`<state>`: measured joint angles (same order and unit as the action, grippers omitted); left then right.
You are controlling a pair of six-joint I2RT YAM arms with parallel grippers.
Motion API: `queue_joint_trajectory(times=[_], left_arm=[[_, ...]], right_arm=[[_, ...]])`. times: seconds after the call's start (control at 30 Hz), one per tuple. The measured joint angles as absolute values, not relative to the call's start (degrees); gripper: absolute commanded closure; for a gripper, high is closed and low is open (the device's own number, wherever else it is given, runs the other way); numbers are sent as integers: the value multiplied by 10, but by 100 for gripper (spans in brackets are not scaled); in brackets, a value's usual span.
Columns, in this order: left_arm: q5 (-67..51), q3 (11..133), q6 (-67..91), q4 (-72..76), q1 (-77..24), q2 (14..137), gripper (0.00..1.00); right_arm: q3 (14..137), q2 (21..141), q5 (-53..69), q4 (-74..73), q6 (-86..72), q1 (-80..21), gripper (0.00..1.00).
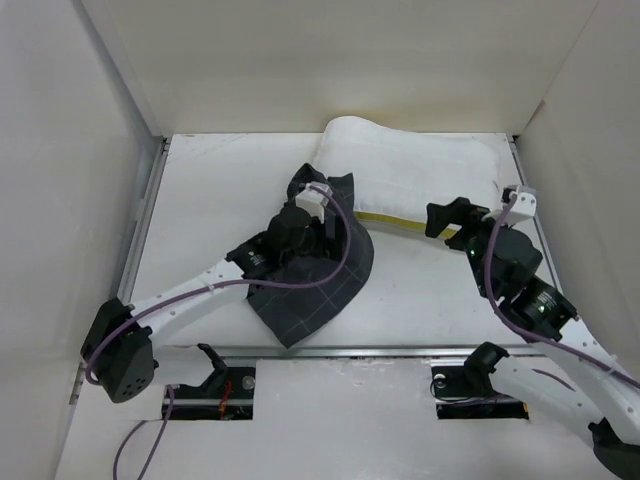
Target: Put the pillow into the pillowcase
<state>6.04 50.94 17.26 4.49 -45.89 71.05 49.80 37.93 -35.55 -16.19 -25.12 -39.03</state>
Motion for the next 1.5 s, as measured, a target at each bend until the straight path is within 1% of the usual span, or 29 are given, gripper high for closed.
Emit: queue_joint_trajectory(times=[0.03,0.1,0.17,0.2,0.4,0.53,0.6,0.73,0.77,0.87,1.0,1.07,1.13,1.17,1.3,1.33,1.43,1.5], left_arm=[[58,503,171,45,-467,717,0],[52,489,169,44,-484,733,5],[48,477,166,40,-500,753,3],[46,474,166,36,-506,766,0],[25,472,181,43,-510,841,0],[11,472,187,51,-509,853,1],[22,473,192,52,-510,853,9],[49,473,194,49,-511,853,13],[53,473,194,48,-511,855,20],[58,474,196,45,-520,873,25],[61,480,196,22,-554,902,25],[60,480,196,13,-576,904,28],[60,485,196,4,-593,906,28],[61,490,196,1,-600,909,29],[69,514,196,-7,-606,936,42],[72,520,196,-10,-606,946,50],[93,534,194,-18,-606,978,60],[107,553,196,-27,-607,995,74]], right_arm=[[502,389,-359,-169,-253,-390,0],[508,411,-363,-180,-255,-390,0],[509,431,-365,-191,-258,-390,0],[509,441,-365,-199,-258,-390,0],[509,446,-364,-214,-258,-390,0],[505,429,-364,-215,-257,-390,0],[503,419,-364,-215,-257,-390,0],[497,396,-366,-214,-257,-390,0],[497,392,-367,-214,-257,-390,0],[496,383,-372,-214,-256,-390,0],[496,382,-375,-214,-253,-390,0],[496,384,-378,-214,-253,-390,0],[496,389,-379,-214,-253,-390,0],[496,391,-380,-214,-253,-390,0],[495,401,-381,-214,-253,-390,0],[494,402,-382,-214,-253,-390,0],[489,403,-382,-215,-253,-390,0],[489,406,-385,-215,-253,-390,0]])
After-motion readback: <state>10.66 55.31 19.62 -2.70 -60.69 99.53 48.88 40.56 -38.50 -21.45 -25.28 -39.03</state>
